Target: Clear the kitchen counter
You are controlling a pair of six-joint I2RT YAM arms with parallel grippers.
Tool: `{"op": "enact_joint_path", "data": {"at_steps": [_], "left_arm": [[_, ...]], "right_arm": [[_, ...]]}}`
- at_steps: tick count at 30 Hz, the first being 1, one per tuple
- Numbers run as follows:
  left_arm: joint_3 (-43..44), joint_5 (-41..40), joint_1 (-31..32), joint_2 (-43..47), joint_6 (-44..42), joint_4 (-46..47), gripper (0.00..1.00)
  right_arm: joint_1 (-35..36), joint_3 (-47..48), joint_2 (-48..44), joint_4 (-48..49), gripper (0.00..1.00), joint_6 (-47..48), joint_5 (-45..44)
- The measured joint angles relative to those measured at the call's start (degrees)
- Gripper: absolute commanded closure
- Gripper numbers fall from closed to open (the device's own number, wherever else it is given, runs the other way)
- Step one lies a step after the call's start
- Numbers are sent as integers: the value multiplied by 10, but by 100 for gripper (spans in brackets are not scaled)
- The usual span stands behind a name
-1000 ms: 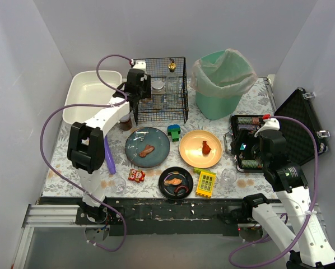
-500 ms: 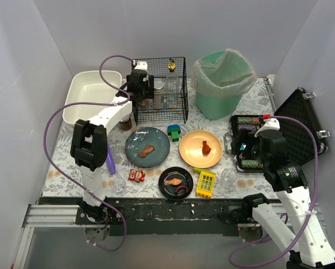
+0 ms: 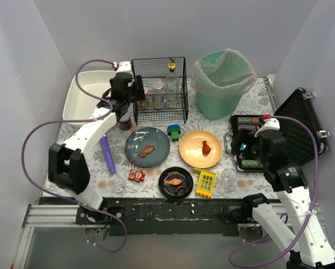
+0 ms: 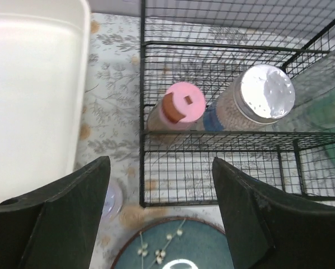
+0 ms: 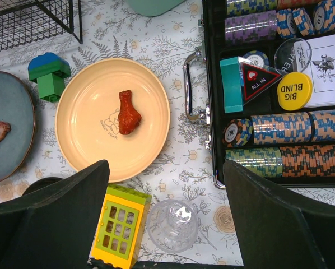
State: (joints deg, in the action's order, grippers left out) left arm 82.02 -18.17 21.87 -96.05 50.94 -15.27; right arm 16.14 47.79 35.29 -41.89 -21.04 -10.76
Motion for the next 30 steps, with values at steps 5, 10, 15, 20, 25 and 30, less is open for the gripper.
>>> {"op": "enact_joint_path", "data": {"at_steps": [5, 10, 15, 20, 25, 30], "left_arm": [[-72, -1, -46, 113, 70, -13, 10], [-94, -26, -81, 113, 144, -51, 4], [-102, -24, -87, 71, 206, -104, 2], [-109, -19, -89, 43, 256, -125, 2], [-112, -19, -90, 39, 287, -125, 2], [-111, -18, -90, 8, 306, -123, 2]], "right_arm": [[0, 0, 0, 0, 9, 0, 3], [0, 0, 0, 0, 9, 0, 8], [0, 0, -1, 0, 9, 0, 9], [0, 0, -9, 0, 9, 0, 9], [0, 0, -12, 0, 9, 0, 9], [0, 0, -12, 0, 9, 0, 9]]}}
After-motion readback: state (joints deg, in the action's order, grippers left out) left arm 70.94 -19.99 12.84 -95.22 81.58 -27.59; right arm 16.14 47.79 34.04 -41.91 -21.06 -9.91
